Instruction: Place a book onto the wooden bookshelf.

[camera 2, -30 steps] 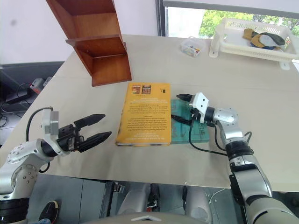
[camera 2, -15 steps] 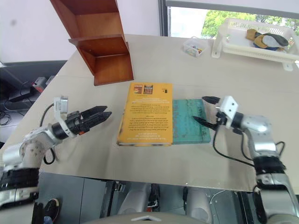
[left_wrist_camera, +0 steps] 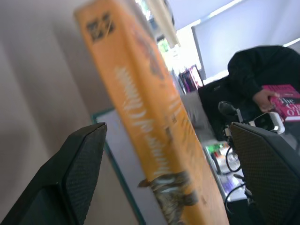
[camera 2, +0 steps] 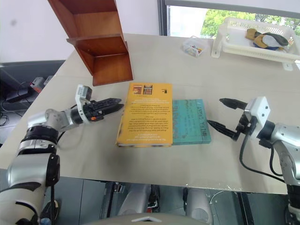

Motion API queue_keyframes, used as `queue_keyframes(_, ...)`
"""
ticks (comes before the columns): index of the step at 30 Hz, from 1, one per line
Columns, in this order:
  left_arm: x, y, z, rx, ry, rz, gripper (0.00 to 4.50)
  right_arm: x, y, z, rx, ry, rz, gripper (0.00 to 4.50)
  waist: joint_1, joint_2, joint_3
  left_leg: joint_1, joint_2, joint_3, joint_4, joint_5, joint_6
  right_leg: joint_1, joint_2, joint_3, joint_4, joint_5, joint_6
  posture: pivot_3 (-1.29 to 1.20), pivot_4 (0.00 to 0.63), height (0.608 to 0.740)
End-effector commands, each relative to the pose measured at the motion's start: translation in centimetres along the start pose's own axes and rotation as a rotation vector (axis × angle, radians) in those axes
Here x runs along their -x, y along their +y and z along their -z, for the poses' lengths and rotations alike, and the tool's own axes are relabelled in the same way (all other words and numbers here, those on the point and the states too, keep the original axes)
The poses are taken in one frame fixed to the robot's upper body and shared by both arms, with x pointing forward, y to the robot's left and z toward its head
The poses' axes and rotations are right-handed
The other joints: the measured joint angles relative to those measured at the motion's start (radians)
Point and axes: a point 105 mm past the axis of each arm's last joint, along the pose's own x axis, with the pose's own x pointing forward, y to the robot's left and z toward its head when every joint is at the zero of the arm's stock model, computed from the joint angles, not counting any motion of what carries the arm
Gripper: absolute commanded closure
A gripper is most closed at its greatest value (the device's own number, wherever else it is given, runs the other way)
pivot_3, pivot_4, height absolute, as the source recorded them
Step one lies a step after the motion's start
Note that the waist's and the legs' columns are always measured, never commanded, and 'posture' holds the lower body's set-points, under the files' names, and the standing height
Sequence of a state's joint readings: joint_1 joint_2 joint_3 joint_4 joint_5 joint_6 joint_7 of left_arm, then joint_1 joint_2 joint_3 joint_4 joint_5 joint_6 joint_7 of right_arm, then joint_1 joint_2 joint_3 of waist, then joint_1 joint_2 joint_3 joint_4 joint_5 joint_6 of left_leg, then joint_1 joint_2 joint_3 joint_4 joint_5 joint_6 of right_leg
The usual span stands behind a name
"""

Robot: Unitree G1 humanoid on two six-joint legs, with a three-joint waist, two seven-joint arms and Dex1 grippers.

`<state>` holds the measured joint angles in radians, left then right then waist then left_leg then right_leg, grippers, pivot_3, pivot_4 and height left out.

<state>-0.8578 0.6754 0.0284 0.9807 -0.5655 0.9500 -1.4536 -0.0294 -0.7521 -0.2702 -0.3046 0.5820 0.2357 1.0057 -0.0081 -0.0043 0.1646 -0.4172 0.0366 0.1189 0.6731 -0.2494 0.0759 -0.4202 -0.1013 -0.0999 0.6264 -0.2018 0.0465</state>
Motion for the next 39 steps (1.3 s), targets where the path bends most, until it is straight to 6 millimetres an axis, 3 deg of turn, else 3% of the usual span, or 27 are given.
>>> queue_keyframes(1,0.0,-0.1,0.1,0.019,0.055,0.005,0.05,0.7,0.2,-1.9,0.043,-0.025,0.021,0.00,-0.003,-0.001,0.000,0.000,0.000,0.000,0.000,0.000,0.000,0.000,0.000,0.000,0.000,0.000,0.000,0.00,0.150,0.712)
queue_keyframes(9,-1.5,-1.4,1.2,0.260,0.106,0.089,0.05,0.7,0.2,-1.7,0.058,0.016,0.047,0.00,0.001,-0.002,0.001,-0.001,0.000,-0.002,0.001,-0.001,0.001,0.000,-0.002,-0.001,0.000,-0.002,-0.003,0.00,0.150,0.712)
queue_keyframes(14,-2.1,-1.4,2.8,0.316,0.175,0.103,0.05,0.7,0.0,-2.3,0.059,-0.003,0.041,0.00,0.001,-0.003,0.001,-0.005,0.000,-0.002,0.002,-0.001,0.002,-0.004,-0.002,0.000,0.001,0.001,-0.004,0.00,0.150,0.712)
queue_keyframes(19,-2.4,-1.1,3.7,0.326,0.194,0.111,0.05,0.8,2.0,-3.7,-0.065,-0.087,-0.111,0.00,0.002,-0.003,0.001,-0.008,0.000,-0.003,0.005,-0.001,0.002,-0.005,-0.002,-0.001,0.001,0.001,-0.003,0.00,0.150,0.712)
queue_keyframes(25,-2.6,-1.2,3.7,0.328,0.195,0.125,0.05,2.3,4.2,-2.3,-0.206,0.079,-0.258,0.00,0.009,-0.002,0.000,-0.014,0.000,-0.008,0.012,-0.002,0.004,-0.006,-0.004,-0.005,0.001,0.000,-0.006,0.00,0.150,0.712)
queue_keyframes(32,-2.8,-1.3,4.9,0.271,0.246,0.160,0.05,3.0,3.8,-2.9,-0.194,0.111,-0.283,0.00,0.013,-0.002,0.000,-0.014,0.000,-0.008,0.012,-0.003,0.006,-0.006,-0.005,-0.006,0.002,0.000,-0.006,0.00,0.150,0.712)
queue_keyframes(39,-2.8,-1.1,5.2,0.186,0.249,0.181,0.05,2.8,3.5,-2.3,-0.168,0.141,-0.297,0.00,0.024,-0.002,-0.001,-0.014,0.000,-0.009,0.012,-0.003,0.005,-0.006,-0.006,-0.006,0.001,0.000,-0.006,0.00,0.150,0.712)
